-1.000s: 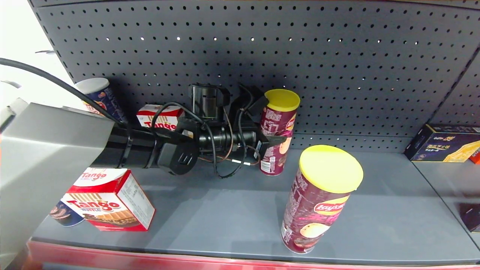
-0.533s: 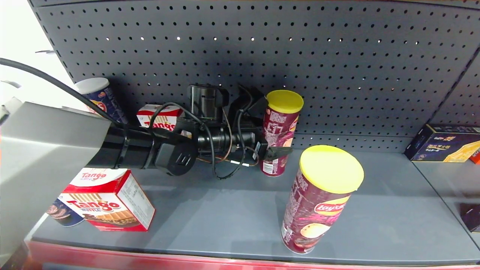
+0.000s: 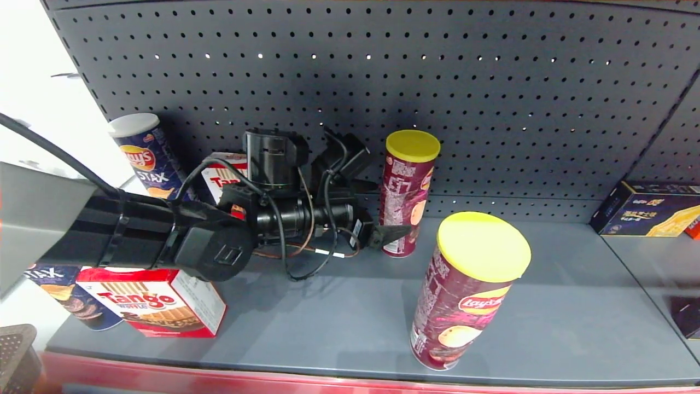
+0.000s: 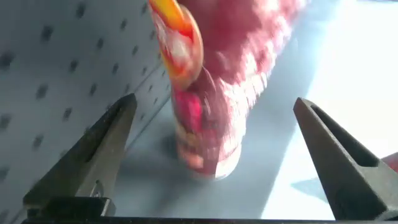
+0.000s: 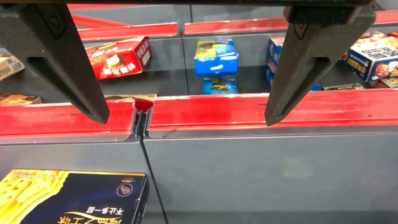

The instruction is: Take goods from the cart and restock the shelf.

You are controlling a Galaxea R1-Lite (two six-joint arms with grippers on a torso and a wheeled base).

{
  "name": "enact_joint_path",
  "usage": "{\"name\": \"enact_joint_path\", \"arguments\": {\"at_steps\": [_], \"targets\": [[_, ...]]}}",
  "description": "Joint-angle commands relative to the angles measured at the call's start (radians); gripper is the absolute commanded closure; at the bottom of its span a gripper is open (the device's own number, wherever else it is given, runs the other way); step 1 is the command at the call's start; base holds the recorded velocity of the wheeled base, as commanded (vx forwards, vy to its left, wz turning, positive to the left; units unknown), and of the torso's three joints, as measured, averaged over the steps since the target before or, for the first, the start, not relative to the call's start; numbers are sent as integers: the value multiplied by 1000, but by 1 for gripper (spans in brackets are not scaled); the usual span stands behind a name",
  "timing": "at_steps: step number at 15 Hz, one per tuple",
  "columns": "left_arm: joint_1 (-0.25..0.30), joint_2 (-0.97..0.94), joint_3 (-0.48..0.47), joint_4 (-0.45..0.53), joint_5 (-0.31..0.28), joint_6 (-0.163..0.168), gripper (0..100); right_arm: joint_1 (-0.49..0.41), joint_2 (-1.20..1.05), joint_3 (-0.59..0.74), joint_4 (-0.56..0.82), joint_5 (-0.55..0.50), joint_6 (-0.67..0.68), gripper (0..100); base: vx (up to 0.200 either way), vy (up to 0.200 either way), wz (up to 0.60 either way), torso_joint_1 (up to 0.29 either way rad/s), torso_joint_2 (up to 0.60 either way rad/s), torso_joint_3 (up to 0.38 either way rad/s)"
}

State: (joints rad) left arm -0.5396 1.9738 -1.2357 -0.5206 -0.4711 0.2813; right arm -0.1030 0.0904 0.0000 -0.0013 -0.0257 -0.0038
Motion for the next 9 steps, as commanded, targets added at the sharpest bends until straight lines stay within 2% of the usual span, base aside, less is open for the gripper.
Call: {"name": "enact_joint_path", "arguments": {"at_steps": [1,3,9], "targets": [[0,-35,41,-2,35,-2,0,0,2,0,0,0,-1,0,0,0,0,0,0,0],[-3,-33,41,-2,80,-7,0,0,2,0,0,0,-1,0,0,0,0,0,0,0],[3,-32,33,-2,141,-28,0,0,2,0,0,0,-1,0,0,0,0,0,0,0]]}}
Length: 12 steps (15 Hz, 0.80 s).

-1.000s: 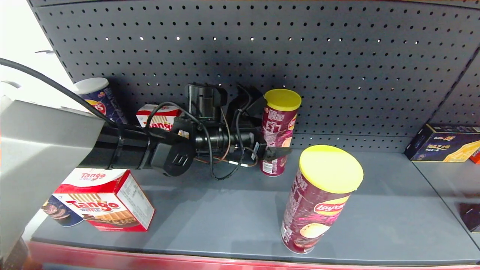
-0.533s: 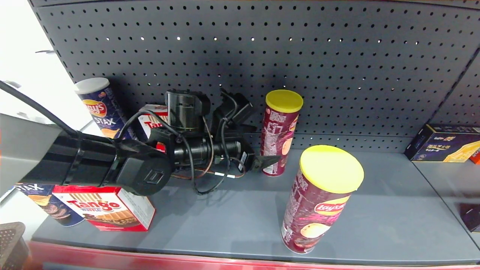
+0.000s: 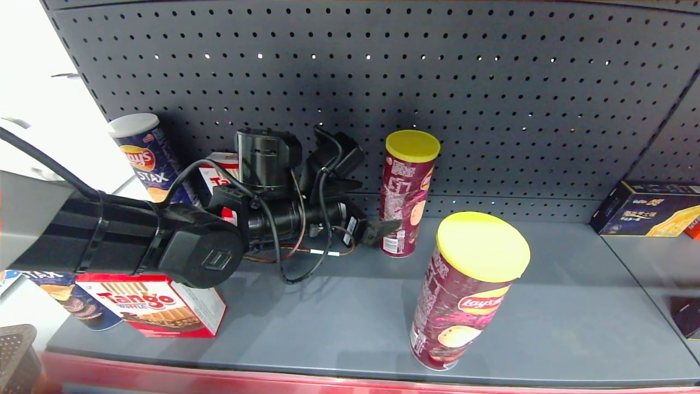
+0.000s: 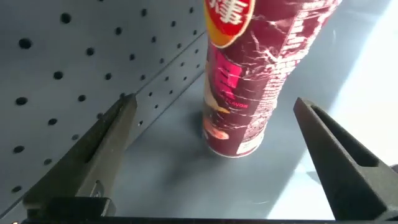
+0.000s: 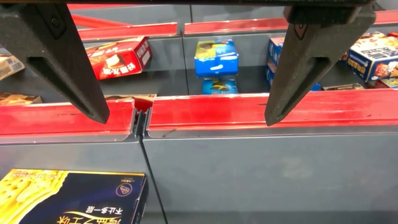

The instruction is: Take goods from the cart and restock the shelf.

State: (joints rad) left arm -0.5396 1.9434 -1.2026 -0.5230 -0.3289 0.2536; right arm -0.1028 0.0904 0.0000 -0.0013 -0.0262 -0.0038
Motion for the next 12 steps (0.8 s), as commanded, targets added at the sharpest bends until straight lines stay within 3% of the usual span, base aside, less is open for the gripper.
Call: {"name": "enact_joint_path", "arguments": {"at_steps": [1,5,9,12], "targets": [[4,-1,1,0,4,-2,0,0,2,0,0,0,-1,0,0,0,0,0,0,0],[26,-1,3,0,39,-2,0,0,2,0,0,0,-1,0,0,0,0,0,0,0],[32,2,-6,0,90,-48,0,0,2,0,0,0,-1,0,0,0,0,0,0,0],[43,2,-6,-2,113,-50,0,0,2,0,0,0,-1,0,0,0,0,0,0,0]]}}
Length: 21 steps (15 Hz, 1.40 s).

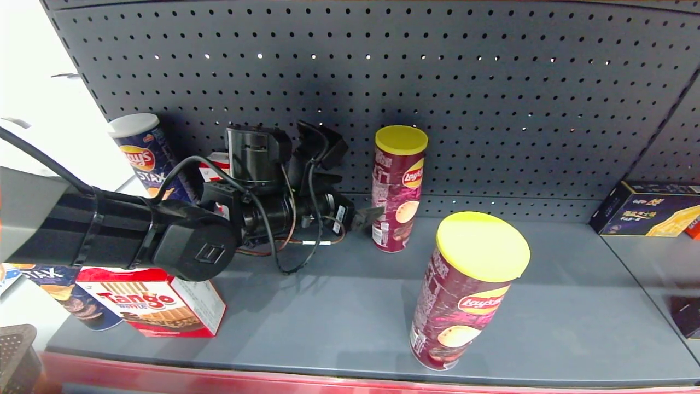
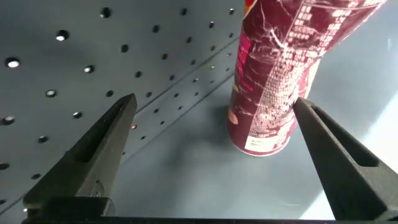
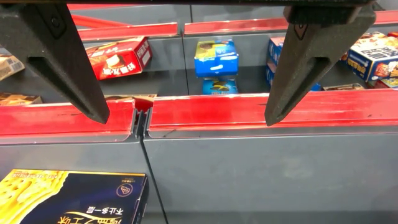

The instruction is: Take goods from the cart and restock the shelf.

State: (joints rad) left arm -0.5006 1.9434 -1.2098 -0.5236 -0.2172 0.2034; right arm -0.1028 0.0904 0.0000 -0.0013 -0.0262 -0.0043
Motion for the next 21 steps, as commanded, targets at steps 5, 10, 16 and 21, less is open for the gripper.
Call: {"name": "enact_joint_path", "arguments": {"at_steps": [5,10,16,21], "targets": [[17,0,3,1,29,-1,0,0,2,0,0,0,0,0,0,0,0,0,0,0],[17,8,-11,1,45,-2,0,0,2,0,0,0,0,0,0,0,0,0,0,0],[17,45,-50,1,96,-1,0,0,2,0,0,0,0,0,0,0,0,0,0,0],[14,88,-103,1,144,2,0,0,2,0,0,0,0,0,0,0,0,0,0,0]]}}
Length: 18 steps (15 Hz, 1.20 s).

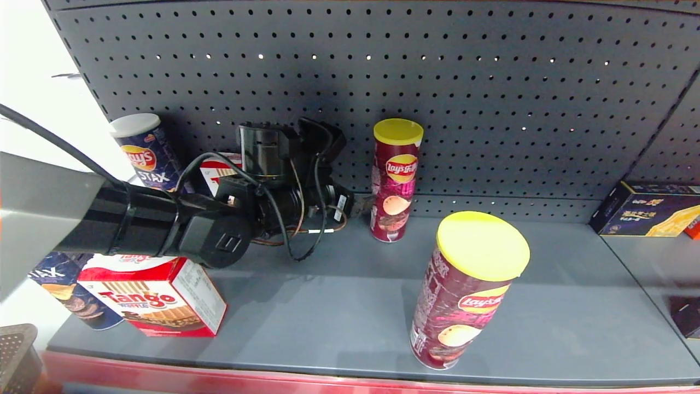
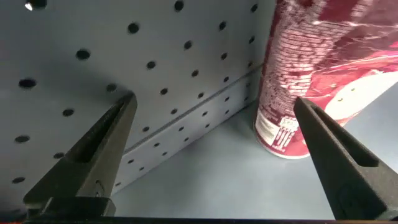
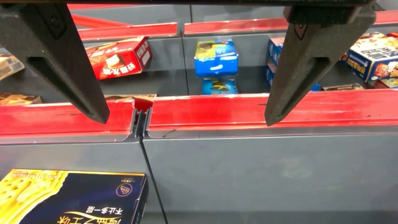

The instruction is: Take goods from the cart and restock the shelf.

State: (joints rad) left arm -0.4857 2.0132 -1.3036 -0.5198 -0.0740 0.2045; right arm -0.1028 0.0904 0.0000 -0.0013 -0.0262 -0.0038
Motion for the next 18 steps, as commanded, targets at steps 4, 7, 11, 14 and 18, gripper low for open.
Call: {"name": "enact_joint_path", "arguments": {"at_steps": [4,7,11,14,18], "targets": [[-2,25,-14,-3,34,1,0,0,2,0,0,0,-1,0,0,0,0,0,0,0],[3,22,-14,-5,45,1,0,0,2,0,0,0,-1,0,0,0,0,0,0,0],[7,-5,-6,-3,100,3,0,0,2,0,0,0,-1,0,0,0,0,0,0,0],[3,-10,1,-5,145,9,0,0,2,0,0,0,-1,0,0,0,0,0,0,0],[-19,-7,0,-5,180,27,0,0,2,0,0,0,-1,0,0,0,0,0,0,0]]}}
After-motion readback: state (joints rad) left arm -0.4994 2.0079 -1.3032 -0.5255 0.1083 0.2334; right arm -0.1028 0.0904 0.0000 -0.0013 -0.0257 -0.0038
